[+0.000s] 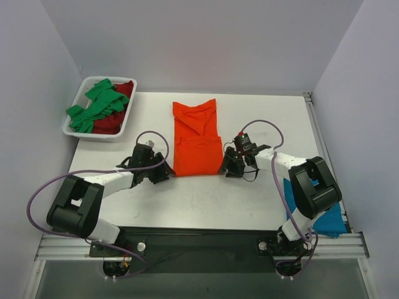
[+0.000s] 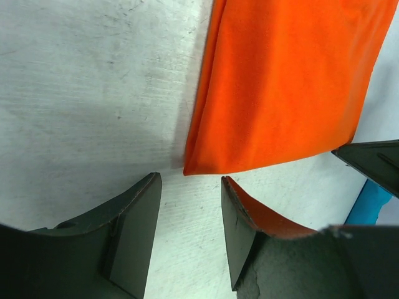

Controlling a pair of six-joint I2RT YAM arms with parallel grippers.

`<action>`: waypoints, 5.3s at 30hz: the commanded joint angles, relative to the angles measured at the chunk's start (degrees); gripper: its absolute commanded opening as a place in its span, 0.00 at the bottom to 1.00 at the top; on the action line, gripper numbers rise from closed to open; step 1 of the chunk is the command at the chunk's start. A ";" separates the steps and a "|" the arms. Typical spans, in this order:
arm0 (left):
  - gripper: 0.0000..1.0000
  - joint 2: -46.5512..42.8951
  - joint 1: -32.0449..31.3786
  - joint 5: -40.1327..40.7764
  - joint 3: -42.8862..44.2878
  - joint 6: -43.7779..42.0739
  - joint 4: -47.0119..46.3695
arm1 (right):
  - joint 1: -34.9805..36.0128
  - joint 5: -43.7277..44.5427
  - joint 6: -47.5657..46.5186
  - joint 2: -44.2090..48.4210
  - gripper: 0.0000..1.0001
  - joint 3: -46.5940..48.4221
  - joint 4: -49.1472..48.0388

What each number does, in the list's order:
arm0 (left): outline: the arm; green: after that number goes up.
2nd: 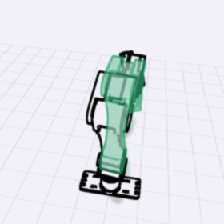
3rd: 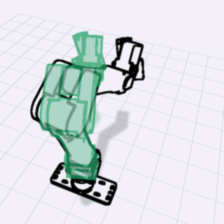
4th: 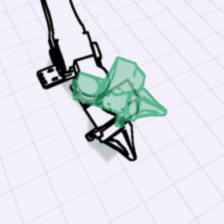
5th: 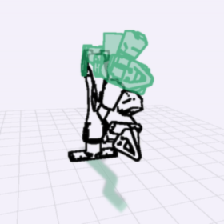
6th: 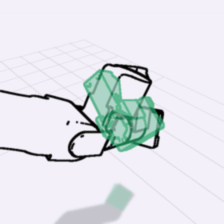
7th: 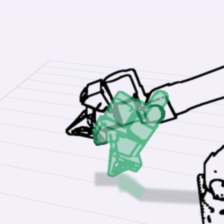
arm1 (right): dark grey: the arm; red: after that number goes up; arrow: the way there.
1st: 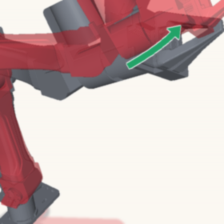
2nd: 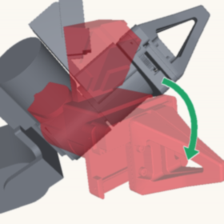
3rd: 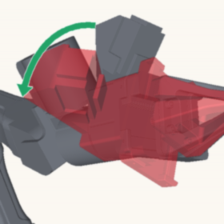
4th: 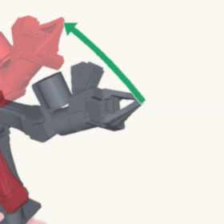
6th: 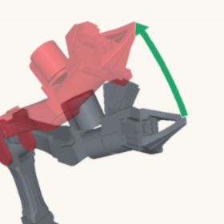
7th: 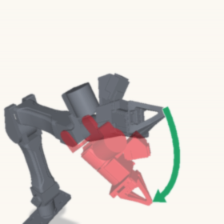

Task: Fold and stack the t-shirts
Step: Grab one side of the 2/3 rectangular tshirt with both arms

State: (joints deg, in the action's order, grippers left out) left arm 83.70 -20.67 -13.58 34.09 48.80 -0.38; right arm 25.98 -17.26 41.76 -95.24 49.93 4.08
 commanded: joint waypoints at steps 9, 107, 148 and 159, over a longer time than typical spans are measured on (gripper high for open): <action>0.41 6.03 -2.80 1.54 0.98 -0.10 -5.86 | 0.57 4.42 2.54 0.06 0.29 -1.33 -3.55; 0.12 51.29 1.59 3.57 80.42 -18.91 22.53 | -3.56 7.94 -17.24 -23.58 0.40 40.59 6.82; 0.66 22.66 1.95 -1.53 52.87 -10.13 14.90 | -10.24 7.06 -14.69 -43.62 0.09 70.19 14.54; 0.69 -3.09 -2.35 8.03 19.81 -3.80 14.70 | -10.95 3.54 -13.91 -28.22 0.62 60.32 20.00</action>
State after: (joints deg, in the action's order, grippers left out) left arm 87.72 -21.37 -10.26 57.67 43.03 15.03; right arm 14.83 -12.49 26.89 -136.11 115.74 18.96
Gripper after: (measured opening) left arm 0.692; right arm 0.617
